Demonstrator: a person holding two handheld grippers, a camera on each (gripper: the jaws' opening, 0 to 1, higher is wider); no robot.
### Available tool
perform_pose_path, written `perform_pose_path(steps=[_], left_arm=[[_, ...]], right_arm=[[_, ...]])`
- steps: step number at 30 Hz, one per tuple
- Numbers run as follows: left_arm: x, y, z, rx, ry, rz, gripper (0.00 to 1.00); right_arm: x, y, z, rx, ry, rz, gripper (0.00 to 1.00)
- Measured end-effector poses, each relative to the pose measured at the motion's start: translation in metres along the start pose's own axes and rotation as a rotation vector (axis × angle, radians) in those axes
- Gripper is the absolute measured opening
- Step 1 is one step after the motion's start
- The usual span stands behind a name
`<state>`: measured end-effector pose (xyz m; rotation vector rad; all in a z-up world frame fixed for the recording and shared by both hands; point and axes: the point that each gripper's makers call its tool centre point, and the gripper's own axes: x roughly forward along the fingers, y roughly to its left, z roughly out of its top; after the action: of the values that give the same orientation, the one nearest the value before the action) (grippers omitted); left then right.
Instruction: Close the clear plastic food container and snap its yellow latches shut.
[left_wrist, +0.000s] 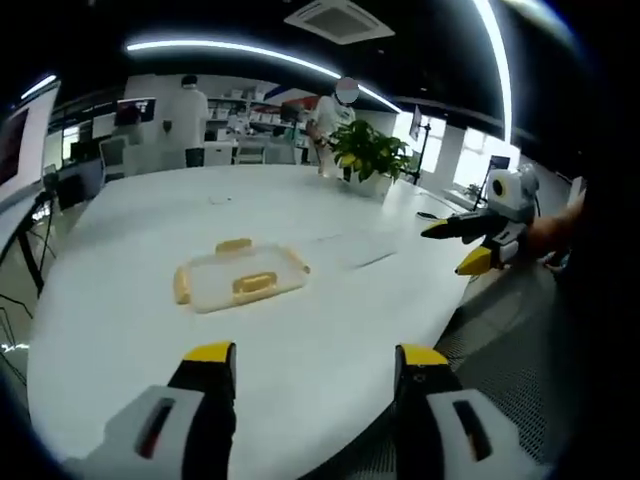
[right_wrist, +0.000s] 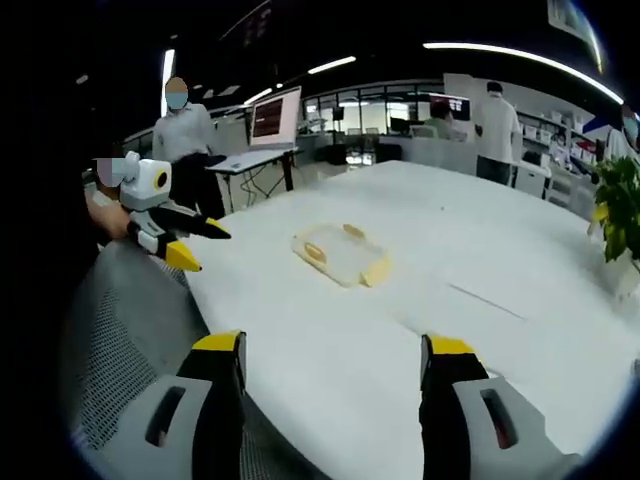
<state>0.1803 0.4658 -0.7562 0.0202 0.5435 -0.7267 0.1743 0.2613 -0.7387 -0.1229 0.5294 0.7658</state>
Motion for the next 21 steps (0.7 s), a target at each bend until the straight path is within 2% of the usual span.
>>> perform_pose_path(steps=[4, 6, 9, 13, 21], left_arm=[[-0.005, 0.005, 0.007, 0.017, -0.004, 0.008, 0.56], [-0.008, 0.009, 0.015, 0.0, -0.038, 0.006, 0.57], [-0.008, 0.017, 0.01, -0.023, -0.024, 0.019, 0.58], [-0.009, 0.02, 0.009, -0.04, -0.032, 0.021, 0.59], [-0.002, 0.015, 0.003, -0.045, 0.003, -0.029, 0.61]], right_arm=[[0.002, 0.005, 0.008, -0.012, -0.006, 0.017, 0.69], [0.003, 0.007, 0.013, -0.011, -0.013, 0.021, 0.68], [0.005, 0.007, 0.019, -0.002, -0.024, 0.026, 0.68], [0.01, 0.007, 0.025, 0.017, -0.035, 0.032, 0.67], [0.019, 0.008, 0.035, 0.02, -0.052, 0.052, 0.67]])
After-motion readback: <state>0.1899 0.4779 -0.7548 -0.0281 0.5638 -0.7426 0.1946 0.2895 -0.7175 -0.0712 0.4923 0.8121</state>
